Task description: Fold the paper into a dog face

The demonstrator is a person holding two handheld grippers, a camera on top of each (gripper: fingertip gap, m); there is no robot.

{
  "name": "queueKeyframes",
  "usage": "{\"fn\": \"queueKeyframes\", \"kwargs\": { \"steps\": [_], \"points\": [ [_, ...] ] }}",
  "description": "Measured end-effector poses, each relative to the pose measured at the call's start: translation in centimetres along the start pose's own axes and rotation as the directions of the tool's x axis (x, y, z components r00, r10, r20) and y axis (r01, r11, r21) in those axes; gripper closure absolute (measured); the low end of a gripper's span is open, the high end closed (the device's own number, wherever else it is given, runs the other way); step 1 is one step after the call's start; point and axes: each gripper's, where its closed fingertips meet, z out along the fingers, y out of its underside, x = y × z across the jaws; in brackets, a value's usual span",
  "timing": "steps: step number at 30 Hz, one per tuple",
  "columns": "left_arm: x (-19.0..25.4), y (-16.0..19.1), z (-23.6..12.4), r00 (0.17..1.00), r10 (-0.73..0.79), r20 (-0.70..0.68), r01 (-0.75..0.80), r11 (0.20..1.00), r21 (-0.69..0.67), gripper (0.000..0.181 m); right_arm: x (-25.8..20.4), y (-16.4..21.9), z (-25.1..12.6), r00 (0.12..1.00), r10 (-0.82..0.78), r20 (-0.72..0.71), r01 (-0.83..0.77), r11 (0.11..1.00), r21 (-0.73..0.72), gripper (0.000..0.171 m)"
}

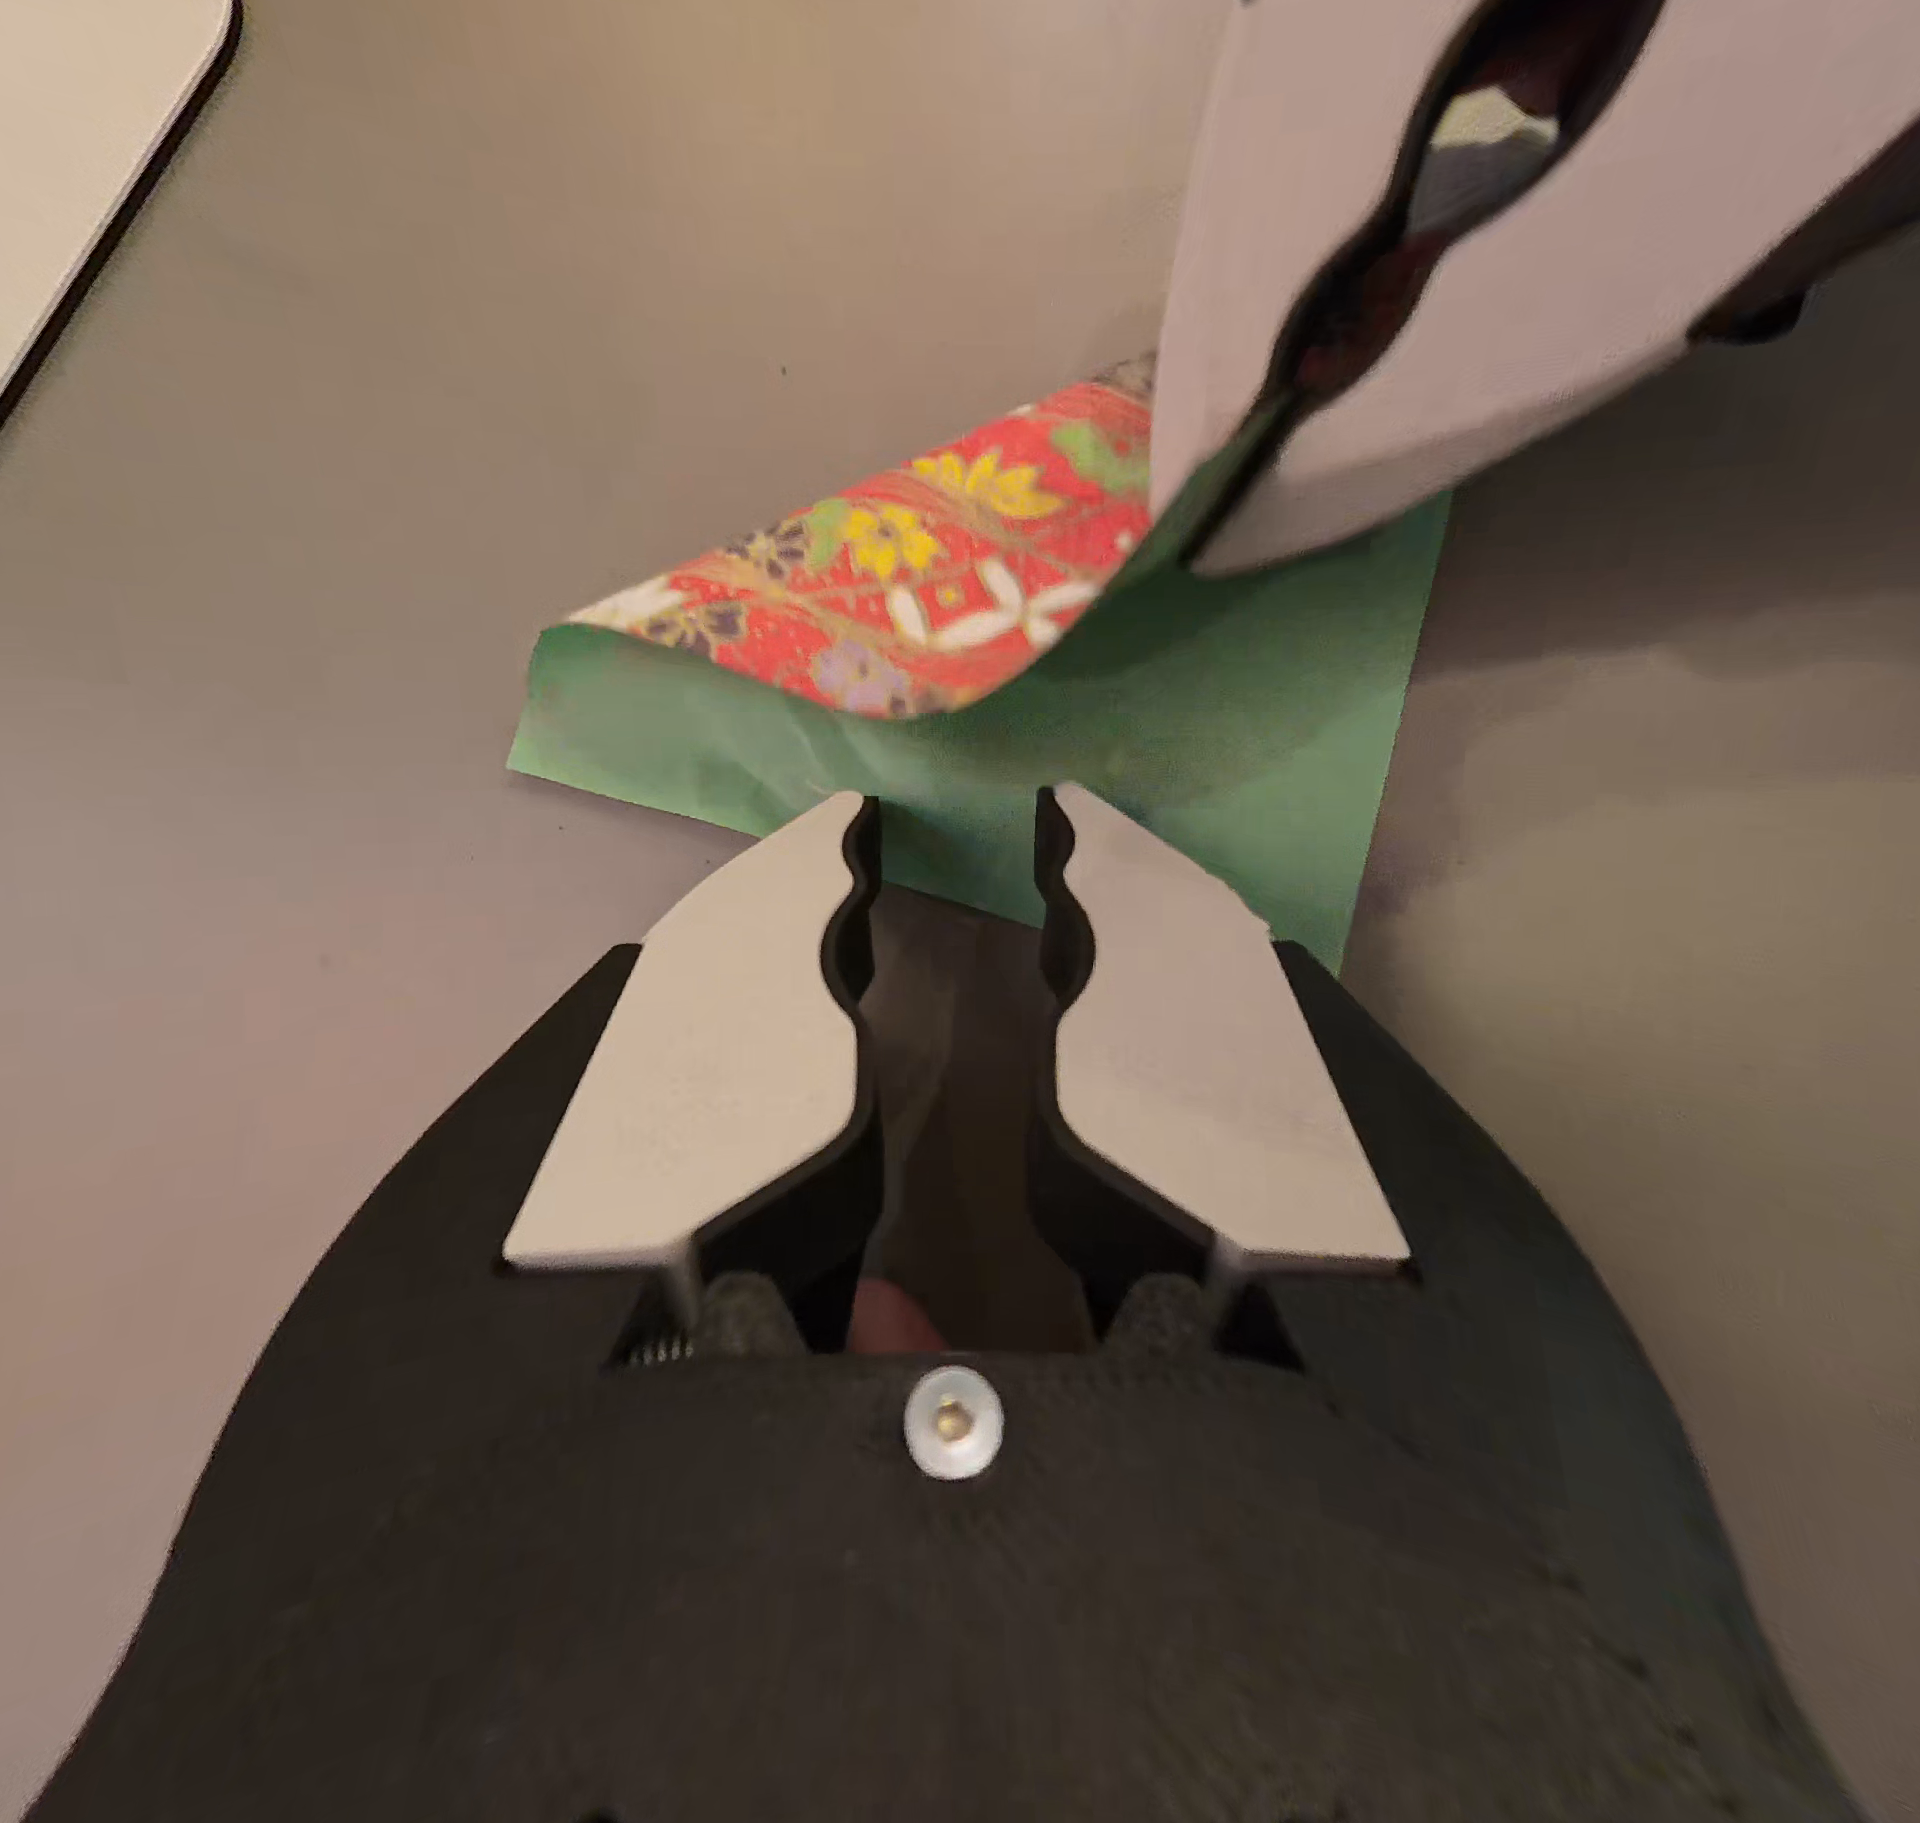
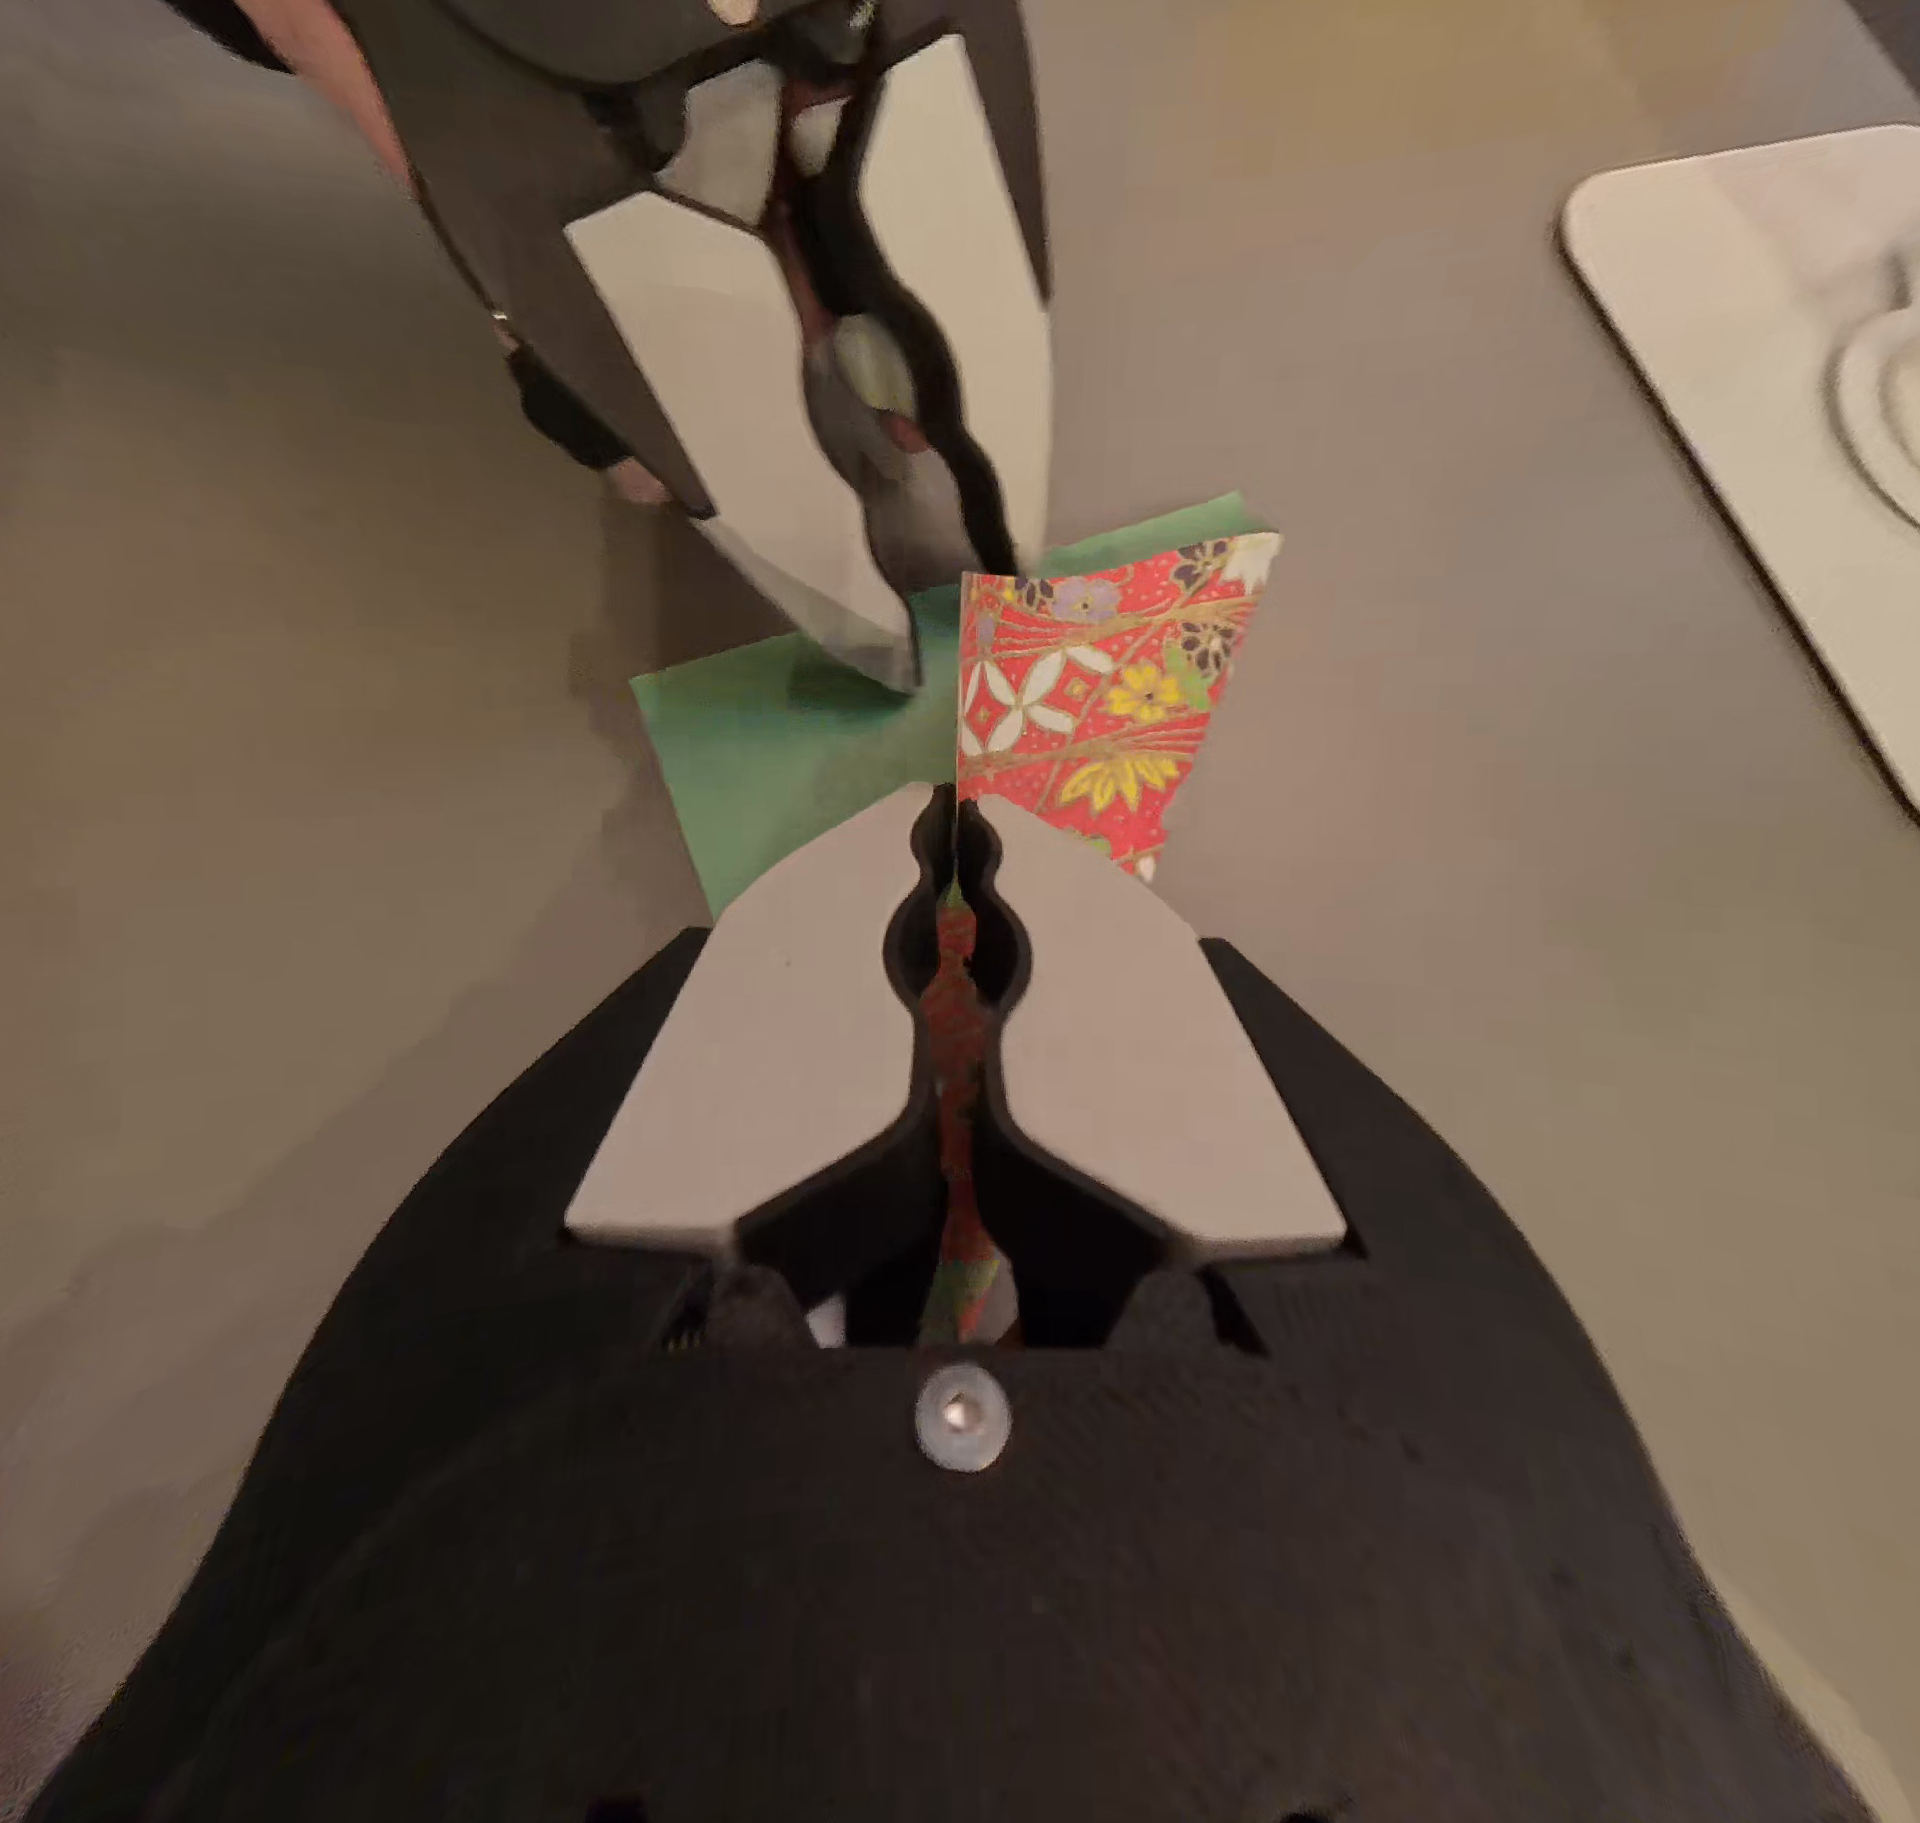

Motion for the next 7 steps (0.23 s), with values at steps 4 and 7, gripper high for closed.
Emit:
{"fn": "queueKeyframes", "kwargs": {
  "steps": [4, 7],
  "points": [
    [0.0, 0.0, 0.0, 1.0, 0.005, 0.006, -0.005, 1.0, 0.001, 0.153, -1.3, 0.3, 1.0, 0.999, -0.041, 0.033, 0.042, 0.998, -0.054, 0.171],
    [0.0, 0.0, 0.0, 1.0, 0.005, 0.007, -0.005, 1.0, 0.001, 0.153, -1.8, 0.5, 1.4, 0.997, -0.052, 0.05, 0.055, 0.996, -0.075, 0.169]
  ]
}}
